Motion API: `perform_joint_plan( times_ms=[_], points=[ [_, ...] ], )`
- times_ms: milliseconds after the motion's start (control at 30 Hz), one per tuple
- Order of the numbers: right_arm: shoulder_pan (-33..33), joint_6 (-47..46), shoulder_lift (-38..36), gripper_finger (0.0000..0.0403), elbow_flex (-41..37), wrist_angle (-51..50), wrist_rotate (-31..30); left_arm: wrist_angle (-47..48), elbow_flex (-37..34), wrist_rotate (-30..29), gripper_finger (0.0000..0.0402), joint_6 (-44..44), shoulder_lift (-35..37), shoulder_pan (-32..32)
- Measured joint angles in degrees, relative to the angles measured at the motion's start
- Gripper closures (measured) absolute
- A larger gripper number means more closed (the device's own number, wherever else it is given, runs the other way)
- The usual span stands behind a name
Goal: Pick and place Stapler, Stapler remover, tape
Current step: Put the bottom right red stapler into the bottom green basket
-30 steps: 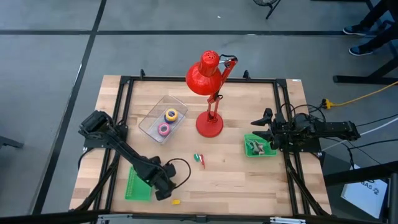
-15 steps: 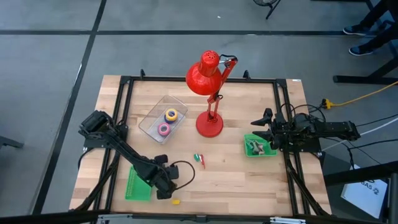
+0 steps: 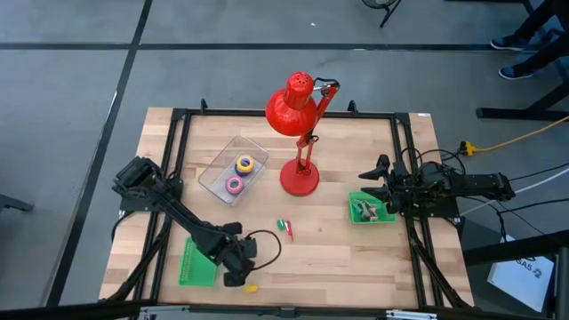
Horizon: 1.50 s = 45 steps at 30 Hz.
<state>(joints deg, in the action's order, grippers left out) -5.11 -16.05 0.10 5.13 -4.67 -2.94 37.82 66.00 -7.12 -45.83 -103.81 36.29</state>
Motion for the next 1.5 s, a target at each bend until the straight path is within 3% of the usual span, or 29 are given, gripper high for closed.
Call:
perform_joint_plan(
  times_ms=[400, 667, 1033, 1267, 1400, 1500],
  points=[
    [0.00, 0.00, 0.00, 0.0171, 0.00, 0.02, 0.00, 4.22, 0.00, -0.83, 0.0276, 0.14, 0.00, -1.70],
    [0.00, 0.02, 0.02, 0.0171, 0.00, 0.00, 0.00, 4.22, 0.00, -3.65, 0.0249, 0.14, 0.00, -1.88],
    [-0.01, 0.02, 0.00, 0.0171, 0.00, 0.02, 0.00, 0.06, -2.51, -3.88, 0.0277, 0.59, -0.30, -3.52],
    [-0.01, 0.00, 0.02, 0.0171, 0.00, -0.02, 0.00, -0.74, -2.29, 1.21, 0.0328, 1.18, -3.11, -3.52],
    [0.00, 0.00, 0.02, 0.0171, -0.01, -0.03, 0.00, -0.85, -2.15, 0.63, 0.0362, 0.19, -3.07, -3.50],
    [-0.01, 0.01, 0.02, 0.0171, -0.02, -0.03, 0.00, -1.40, -2.32, -0.38, 0.0363, -1.52, -1.91, -3.50]
  ],
)
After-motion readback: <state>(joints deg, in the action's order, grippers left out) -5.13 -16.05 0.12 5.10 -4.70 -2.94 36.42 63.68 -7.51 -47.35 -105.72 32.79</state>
